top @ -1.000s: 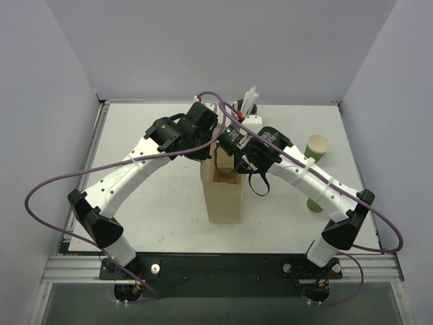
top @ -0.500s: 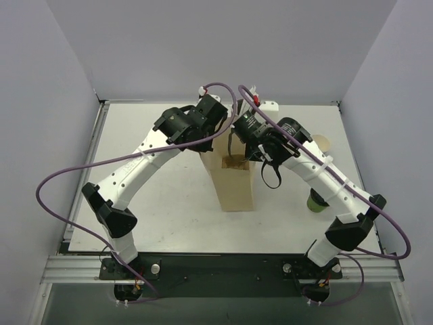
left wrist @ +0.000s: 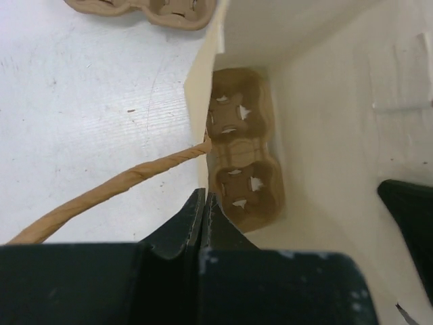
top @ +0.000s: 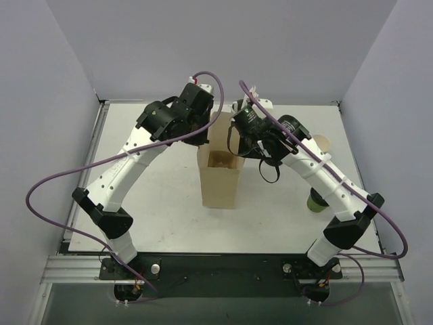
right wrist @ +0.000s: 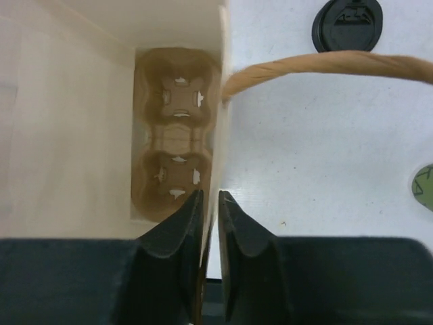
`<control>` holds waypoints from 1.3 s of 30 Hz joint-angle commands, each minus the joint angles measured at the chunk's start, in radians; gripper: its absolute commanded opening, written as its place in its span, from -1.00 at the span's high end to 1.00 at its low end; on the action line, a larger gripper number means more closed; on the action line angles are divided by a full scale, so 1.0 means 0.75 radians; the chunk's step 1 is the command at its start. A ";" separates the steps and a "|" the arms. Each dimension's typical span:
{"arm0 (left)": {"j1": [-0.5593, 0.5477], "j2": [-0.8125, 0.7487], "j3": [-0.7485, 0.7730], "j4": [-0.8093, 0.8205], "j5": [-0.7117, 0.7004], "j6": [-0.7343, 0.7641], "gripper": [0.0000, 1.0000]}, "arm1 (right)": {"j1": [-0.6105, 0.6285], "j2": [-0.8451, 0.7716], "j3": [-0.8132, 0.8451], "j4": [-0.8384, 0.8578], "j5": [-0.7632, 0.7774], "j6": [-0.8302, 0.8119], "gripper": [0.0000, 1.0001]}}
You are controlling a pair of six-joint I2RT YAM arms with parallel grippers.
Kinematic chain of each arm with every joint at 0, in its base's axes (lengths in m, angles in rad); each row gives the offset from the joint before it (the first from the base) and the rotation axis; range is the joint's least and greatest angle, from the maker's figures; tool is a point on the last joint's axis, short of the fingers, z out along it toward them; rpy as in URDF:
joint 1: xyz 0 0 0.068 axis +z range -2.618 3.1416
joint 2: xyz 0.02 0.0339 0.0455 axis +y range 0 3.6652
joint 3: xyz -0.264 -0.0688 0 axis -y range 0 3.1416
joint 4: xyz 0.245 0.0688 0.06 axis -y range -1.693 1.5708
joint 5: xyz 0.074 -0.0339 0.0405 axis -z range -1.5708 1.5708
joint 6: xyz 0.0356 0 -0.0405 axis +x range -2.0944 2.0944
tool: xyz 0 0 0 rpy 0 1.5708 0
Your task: Pack the takeout coffee
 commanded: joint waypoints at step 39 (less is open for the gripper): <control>-0.019 -0.006 -0.072 0.209 0.066 0.011 1.00 | -0.114 -0.300 -0.173 0.280 -0.247 -0.052 -0.54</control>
